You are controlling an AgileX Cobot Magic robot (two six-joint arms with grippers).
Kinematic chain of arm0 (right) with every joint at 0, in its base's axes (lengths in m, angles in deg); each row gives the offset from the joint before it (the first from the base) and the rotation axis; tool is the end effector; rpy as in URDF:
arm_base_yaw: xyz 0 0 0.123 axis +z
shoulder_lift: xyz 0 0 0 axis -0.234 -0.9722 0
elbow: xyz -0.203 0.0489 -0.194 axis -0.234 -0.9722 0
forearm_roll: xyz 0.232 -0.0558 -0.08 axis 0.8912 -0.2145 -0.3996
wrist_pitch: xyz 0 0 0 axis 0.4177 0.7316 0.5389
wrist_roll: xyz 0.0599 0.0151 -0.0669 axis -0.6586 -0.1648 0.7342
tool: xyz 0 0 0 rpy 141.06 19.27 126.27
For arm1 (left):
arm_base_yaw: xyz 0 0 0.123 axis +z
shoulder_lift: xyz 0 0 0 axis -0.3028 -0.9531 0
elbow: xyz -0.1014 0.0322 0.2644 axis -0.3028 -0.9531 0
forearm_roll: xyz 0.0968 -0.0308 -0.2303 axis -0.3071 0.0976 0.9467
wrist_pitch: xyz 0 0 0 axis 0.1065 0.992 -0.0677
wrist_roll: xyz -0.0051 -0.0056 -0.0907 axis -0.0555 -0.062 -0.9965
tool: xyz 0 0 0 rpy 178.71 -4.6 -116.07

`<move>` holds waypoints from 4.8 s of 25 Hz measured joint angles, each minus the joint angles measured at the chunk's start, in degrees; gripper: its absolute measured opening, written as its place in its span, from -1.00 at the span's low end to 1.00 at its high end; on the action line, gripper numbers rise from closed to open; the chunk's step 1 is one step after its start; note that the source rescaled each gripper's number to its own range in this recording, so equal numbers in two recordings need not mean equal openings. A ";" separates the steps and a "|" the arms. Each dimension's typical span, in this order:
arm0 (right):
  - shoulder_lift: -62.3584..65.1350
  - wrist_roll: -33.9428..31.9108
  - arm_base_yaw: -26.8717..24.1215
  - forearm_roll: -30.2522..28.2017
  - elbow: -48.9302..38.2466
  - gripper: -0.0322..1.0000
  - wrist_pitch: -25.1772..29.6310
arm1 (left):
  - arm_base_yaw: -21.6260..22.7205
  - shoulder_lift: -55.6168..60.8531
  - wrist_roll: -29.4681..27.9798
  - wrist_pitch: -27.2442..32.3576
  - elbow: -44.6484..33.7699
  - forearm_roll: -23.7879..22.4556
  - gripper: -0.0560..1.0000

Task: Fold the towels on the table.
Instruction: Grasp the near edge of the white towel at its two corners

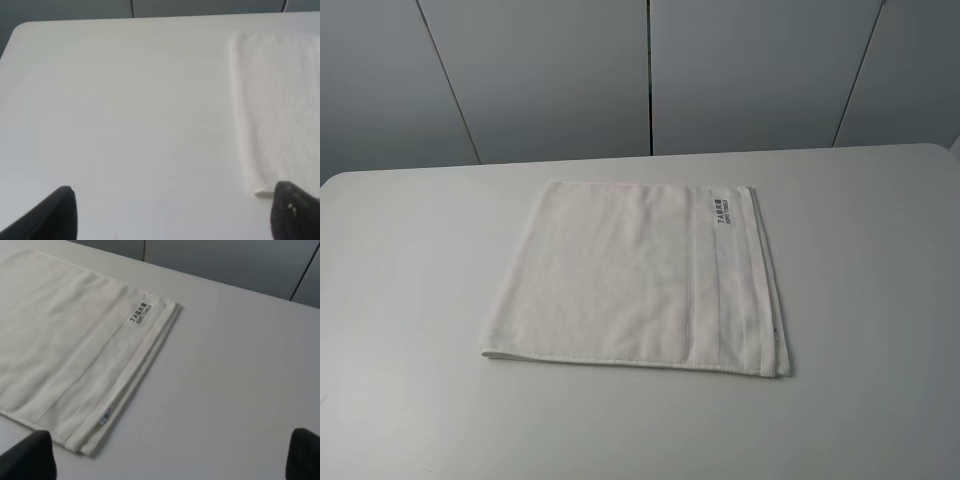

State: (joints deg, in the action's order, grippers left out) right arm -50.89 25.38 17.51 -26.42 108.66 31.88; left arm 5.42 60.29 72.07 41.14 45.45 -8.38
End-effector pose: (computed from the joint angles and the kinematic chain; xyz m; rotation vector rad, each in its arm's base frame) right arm -0.0101 0.0131 0.2772 -0.3938 2.0454 0.0633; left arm -0.0088 -0.0035 0.2795 0.2588 2.0432 -0.1891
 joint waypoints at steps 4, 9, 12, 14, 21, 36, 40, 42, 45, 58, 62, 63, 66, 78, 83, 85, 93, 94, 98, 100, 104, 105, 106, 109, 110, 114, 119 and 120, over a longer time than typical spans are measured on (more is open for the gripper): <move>0.00 0.00 0.00 0.00 0.00 1.00 0.00 | 0.00 0.00 0.00 0.00 0.00 0.00 1.00; 0.00 0.00 0.00 0.00 0.00 1.00 0.00 | 0.00 0.00 0.00 0.00 0.00 0.00 1.00; 0.00 0.00 0.00 0.00 0.00 1.00 0.00 | 0.00 0.00 0.00 0.00 0.00 0.00 1.00; 0.00 0.00 0.00 0.00 0.00 1.00 0.00 | 0.00 0.00 0.00 0.00 0.00 0.00 1.00; 0.00 0.00 0.00 0.00 0.00 1.00 0.00 | 0.00 0.00 0.00 0.00 0.00 0.00 1.00; 0.00 0.00 0.00 0.00 0.00 1.00 0.00 | 0.00 0.00 0.00 0.00 0.00 0.00 1.00; 0.00 0.00 0.00 0.00 0.00 1.00 0.00 | 0.00 0.00 0.00 0.00 0.00 0.00 1.00; 0.00 0.00 0.00 0.00 0.00 1.00 0.00 | 0.00 0.00 0.00 0.00 0.00 0.00 1.00; 0.00 0.00 0.00 0.91 0.00 1.00 0.00 | 0.00 0.00 0.00 0.00 0.00 0.00 1.00; 0.00 -4.75 0.00 7.93 0.00 1.00 -0.44 | 0.00 0.00 0.00 0.00 0.00 -0.99 1.00; 0.00 -5.50 0.00 7.93 0.00 1.00 -0.55 | 0.00 0.00 0.00 0.00 0.00 -0.99 1.00; 0.00 -5.62 0.00 7.83 0.00 1.00 -0.55 | 0.00 0.00 0.00 0.00 0.00 -0.99 1.00; 0.00 -5.62 0.00 7.71 0.00 1.00 -0.55 | 0.00 0.00 -0.42 0.00 0.00 -1.22 1.00; -4.67 -13.91 0.00 7.95 0.00 1.00 1.50 | 0.00 -7.33 0.37 0.00 1.20 -3.75 1.00; -17.26 -5.83 0.00 8.93 2.45 1.00 -2.57 | 0.00 -23.97 6.55 -2.82 4.31 -1.63 1.00; -23.15 -1.99 0.00 8.93 3.87 1.00 -3.87 | 0.00 -30.71 9.76 -4.56 6.49 0.47 1.00; -45.96 11.58 0.00 12.22 11.30 1.00 -8.43 | -0.09 -54.23 22.09 -6.51 18.72 3.88 1.00; -48.51 13.42 0.00 13.33 12.39 1.00 -8.43 | -0.09 -55.89 23.88 -6.74 19.41 4.19 1.00; -57.28 21.26 0.00 16.62 15.74 1.00 -8.53 | -1.06 -62.53 27.29 -7.29 20.26 5.12 1.00; -60.74 24.45 1.19 16.84 17.12 1.00 -8.64 | -3.03 -65.46 29.16 -8.36 20.26 5.00 1.00; -67.36 29.10 7.05 15.58 19.11 1.00 -8.89 | -9.95 -71.55 32.67 -12.70 20.29 2.37 1.00; -68.99 29.49 8.46 14.45 19.56 1.00 -8.89 | -11.90 -73.31 33.11 -13.39 20.39 1.20 1.00; -70.61 29.74 9.64 13.44 19.83 1.00 -8.89 | -13.68 -74.90 33.40 -13.68 20.39 0.24 1.00; -74.97 31.67 12.17 12.13 19.94 1.00 -9.75 | -18.10 -80.88 33.73 -13.91 20.39 -2.06 1.00; -76.27 33.28 13.12 11.69 19.94 1.00 -9.86 | -19.61 -82.51 33.84 -13.91 20.39 -2.74 1.00; -82.34 38.20 17.91 7.15 19.94 1.00 -10.85 | -25.23 -89.47 34.19 -14.70 20.39 -8.82 1.00; -89.92 39.22 22.63 3.92 19.94 1.00 -13.30 | -30.26 -96.72 37.54 -16.51 20.39 -11.72 1.00; -91.23 39.26 22.90 3.44 19.94 1.00 -13.67 | -30.97 -97.73 38.43 -17.03 20.39 -11.72 1.00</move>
State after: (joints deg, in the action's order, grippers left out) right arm -142.12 64.64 40.41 -22.98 128.61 18.21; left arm -25.55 -37.43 110.49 24.10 65.84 -20.10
